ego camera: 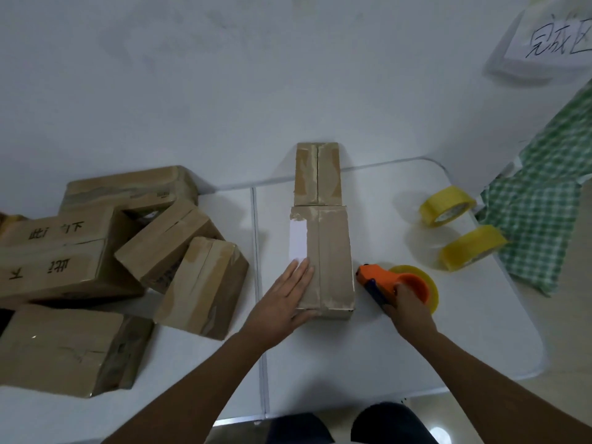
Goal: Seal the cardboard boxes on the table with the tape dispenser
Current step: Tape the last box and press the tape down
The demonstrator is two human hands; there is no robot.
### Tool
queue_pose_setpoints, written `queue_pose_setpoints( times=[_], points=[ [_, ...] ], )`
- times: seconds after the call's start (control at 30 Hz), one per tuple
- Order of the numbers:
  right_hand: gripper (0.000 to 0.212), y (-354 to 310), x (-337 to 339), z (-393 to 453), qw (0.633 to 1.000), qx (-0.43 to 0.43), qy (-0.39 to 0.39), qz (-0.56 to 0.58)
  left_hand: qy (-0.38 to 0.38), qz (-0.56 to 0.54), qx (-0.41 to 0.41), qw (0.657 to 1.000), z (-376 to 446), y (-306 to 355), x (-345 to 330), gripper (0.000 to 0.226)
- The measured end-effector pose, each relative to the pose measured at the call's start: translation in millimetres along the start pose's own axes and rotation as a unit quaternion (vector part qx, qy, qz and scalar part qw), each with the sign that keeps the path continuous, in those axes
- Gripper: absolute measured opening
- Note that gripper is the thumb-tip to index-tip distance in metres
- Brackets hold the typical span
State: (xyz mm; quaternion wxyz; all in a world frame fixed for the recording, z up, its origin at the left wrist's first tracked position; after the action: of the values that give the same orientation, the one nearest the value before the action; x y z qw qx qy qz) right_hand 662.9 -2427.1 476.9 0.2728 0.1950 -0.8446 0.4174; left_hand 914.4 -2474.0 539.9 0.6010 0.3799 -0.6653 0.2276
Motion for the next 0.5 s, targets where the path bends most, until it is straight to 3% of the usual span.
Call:
queue_pose_setpoints(
  times=[0.1,0.23,0.43,0.5],
  points=[
    [0.034,-0.3,4.9,0.7,1.000,0.013,0.001,0.002,0.001,0.010,0.017,1.000,0.7,10.1,-0.7,0.081],
    [0.010,-7.9,27.0,-4.5,0.997,0.053,0.038,-0.043,0.004,0.040,0.016,0.999,0.1,10.0,0.3,0.081],
    [0.024,-27.8,81.5,-16.2,0.982,0.037,0.095,0.161,0.026,0.028,0.020,0.999,4.5,3.5,8.1,0.083],
    [0.025,-37.9,96.7,-24.0,0.975,0.023,0.097,0.200,0.032,0.002,0.039,0.999,13.6,-1.2,23.1,0.074]
  ],
)
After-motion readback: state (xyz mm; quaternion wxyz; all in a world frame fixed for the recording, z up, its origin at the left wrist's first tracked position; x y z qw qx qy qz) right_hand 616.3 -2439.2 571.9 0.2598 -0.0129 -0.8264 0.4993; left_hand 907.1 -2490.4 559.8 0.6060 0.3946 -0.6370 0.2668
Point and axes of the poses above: each hand's wrist, its own z-axis towards the middle knuckle, its own x-axis out of the back of the hand, y = z × x, the point moved 9 cm from there along z, towards the middle knuckle, and after that the axes turned 15 degrees about z, right-handed, at the moved point
